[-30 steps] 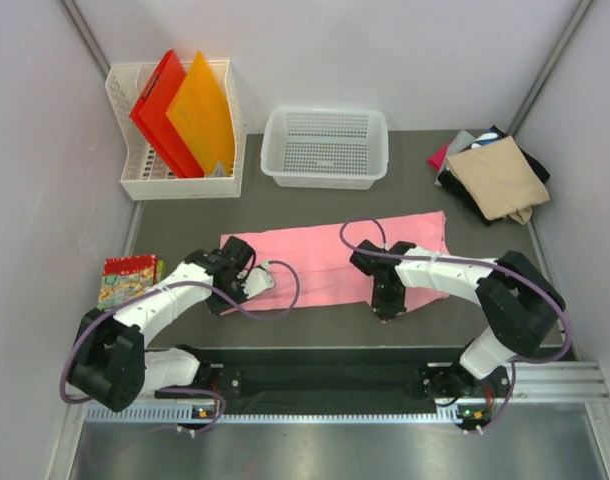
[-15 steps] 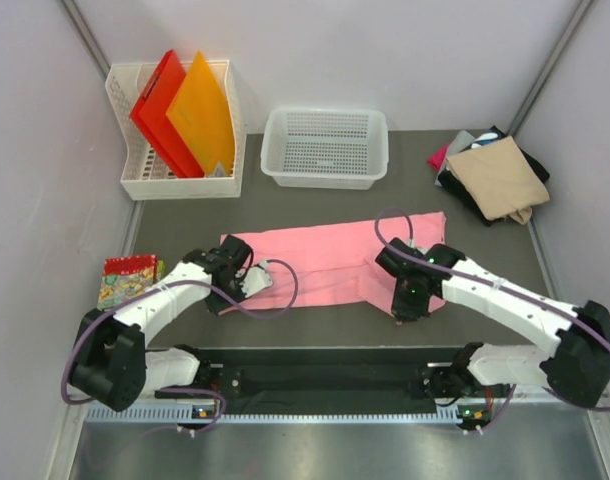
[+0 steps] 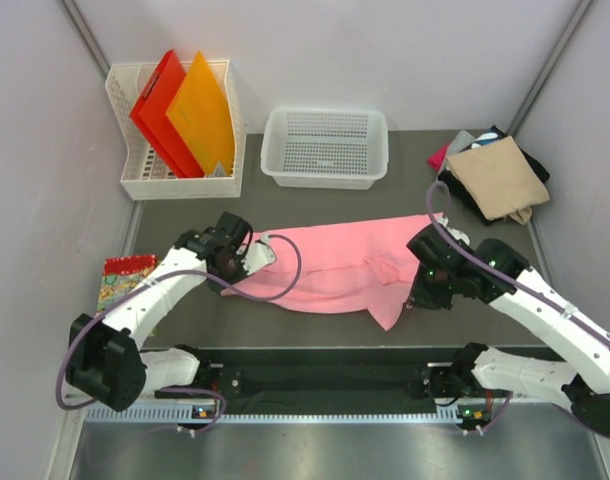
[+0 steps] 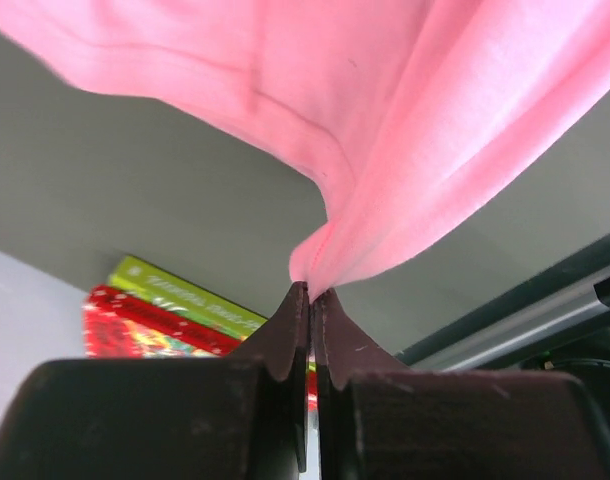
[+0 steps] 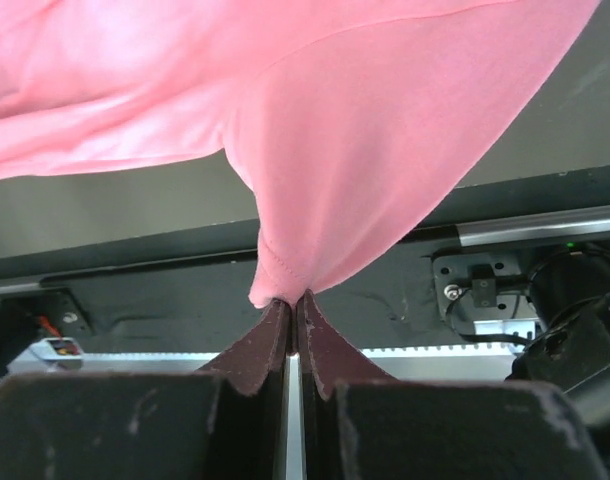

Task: Fold and stack the t-shirts
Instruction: Grap the side of the flattened tshirt closest away from the robot with both arms, then fold the other side of the tshirt into a rectangle

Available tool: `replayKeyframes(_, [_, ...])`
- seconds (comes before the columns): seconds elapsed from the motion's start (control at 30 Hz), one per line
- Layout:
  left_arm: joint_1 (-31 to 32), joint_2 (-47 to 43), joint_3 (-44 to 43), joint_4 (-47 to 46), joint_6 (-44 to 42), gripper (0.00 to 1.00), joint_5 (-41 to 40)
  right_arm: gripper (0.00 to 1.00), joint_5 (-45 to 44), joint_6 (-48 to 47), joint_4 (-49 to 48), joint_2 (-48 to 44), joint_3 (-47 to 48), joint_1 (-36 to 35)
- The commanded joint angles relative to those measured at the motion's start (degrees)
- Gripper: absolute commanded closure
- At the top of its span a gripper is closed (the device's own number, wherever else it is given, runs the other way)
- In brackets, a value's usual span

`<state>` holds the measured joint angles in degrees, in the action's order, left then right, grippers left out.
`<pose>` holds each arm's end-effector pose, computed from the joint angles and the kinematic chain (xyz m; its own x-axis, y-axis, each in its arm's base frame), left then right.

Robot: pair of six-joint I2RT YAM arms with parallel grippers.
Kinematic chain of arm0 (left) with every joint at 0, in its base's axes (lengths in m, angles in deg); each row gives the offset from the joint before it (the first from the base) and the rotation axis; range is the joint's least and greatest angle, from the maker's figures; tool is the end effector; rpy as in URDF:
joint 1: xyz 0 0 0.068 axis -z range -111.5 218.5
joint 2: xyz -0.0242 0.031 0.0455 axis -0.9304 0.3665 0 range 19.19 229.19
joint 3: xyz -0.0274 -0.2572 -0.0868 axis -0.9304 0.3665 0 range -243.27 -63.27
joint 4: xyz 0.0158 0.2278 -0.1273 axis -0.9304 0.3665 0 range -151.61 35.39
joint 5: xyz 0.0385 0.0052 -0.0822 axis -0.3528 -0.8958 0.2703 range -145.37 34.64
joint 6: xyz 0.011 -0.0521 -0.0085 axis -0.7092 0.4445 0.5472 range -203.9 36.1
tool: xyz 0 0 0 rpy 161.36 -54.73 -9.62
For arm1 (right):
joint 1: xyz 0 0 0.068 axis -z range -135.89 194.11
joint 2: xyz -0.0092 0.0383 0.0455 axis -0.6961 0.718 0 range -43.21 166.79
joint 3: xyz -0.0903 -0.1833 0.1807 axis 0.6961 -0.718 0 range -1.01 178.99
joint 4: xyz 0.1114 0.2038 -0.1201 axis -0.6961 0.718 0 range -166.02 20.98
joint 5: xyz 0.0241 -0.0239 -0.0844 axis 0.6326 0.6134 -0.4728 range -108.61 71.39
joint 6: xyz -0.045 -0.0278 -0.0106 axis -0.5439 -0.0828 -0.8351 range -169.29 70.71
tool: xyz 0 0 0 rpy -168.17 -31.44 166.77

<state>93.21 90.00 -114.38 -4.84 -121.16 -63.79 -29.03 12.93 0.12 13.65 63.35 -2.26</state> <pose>0.1925 -0.0829 0.2306 -0.4715 0.8762 -0.0999 0.8390 0.4806 0.2549 0.1085 0.1045 0.3244 -0.8892 0.3283 -0.3188 0.2578 0.9349 0.2438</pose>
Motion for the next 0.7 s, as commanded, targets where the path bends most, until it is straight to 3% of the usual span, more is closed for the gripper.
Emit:
replayKeyframes(0.0, [-0.28,0.73,-4.43,2.38,-0.80,1.00,0.17,1.00,-1.45,2.29,7.53,-0.44,5.06,-0.21])
replayKeyframes(0.3, [-0.28,2.67,-1.89,-0.78,-2.64,1.00,-2.64,1.00,-8.21,2.47,7.53,3.52,14.92,3.65])
replayKeyframes(0.67, [-1.42,3.63,0.31,-4.83,-6.78,1.00,-5.55,1.00,-13.93,-5.34,5.70,8.35,11.84,15.25])
